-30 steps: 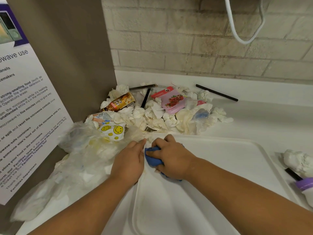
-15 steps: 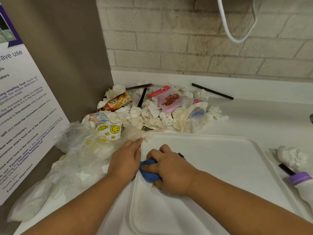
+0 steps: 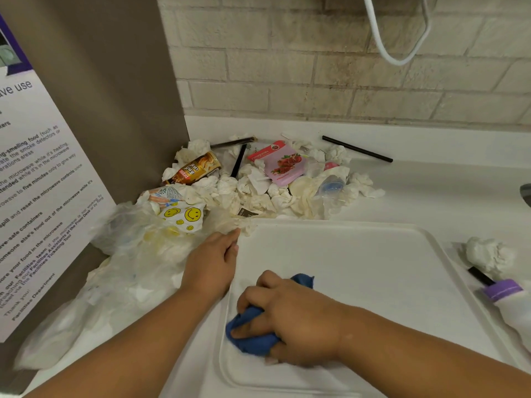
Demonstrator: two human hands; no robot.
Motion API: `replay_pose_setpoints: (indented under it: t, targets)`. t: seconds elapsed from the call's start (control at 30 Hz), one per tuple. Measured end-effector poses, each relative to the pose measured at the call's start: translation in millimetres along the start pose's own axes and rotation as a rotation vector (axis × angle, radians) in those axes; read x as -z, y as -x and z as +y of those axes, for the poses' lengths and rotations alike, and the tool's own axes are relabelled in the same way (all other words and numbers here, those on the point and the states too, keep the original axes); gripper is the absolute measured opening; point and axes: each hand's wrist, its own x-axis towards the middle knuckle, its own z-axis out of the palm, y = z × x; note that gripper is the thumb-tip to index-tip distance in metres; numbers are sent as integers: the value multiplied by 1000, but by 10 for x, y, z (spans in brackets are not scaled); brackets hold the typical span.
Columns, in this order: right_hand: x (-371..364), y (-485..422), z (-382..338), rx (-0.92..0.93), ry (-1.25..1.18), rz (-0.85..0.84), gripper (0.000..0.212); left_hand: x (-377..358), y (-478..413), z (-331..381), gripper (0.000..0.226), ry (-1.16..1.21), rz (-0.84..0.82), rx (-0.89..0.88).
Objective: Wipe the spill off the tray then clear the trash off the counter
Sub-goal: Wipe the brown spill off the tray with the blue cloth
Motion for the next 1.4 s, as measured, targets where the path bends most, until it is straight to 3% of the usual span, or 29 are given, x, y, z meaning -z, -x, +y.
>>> replay_pose_setpoints:
  t: [0.17, 0.37, 0.57, 0.77, 0.93, 1.07, 1.17, 1.27, 1.4]
  targets:
    - [-3, -28, 56, -72, -18, 59, 41, 4, 3, 0, 39, -21, -12, -18]
    - [0, 78, -87, 63, -100, -36, 37, -3, 3, -6, 40, -60, -4, -19]
    - [-17, 44, -112, -44, -50, 28, 40, -12, 11, 10, 40, -63, 1, -21]
    - [75, 182, -128, 28, -183, -91, 36, -11, 9, 13, 39, -65, 5, -28]
    - [-32, 124, -209, -10, -68, 7, 37, -15, 16, 3, 39, -65, 13, -37]
    - [15, 290, -194, 47, -154, -46, 33, -16, 19, -3, 40, -74, 18, -46]
    - [128, 495, -9, -53, -258, -110, 37, -26, 22, -7, 40, -84, 19, -58]
    - [167, 653, 109, -188, -292, -64, 38, -26, 10, -5, 38, -94, 11, -51]
    - [21, 682, 57, -172, -207, 88, 35, -2, 25, 30, 41, -82, -19, -44]
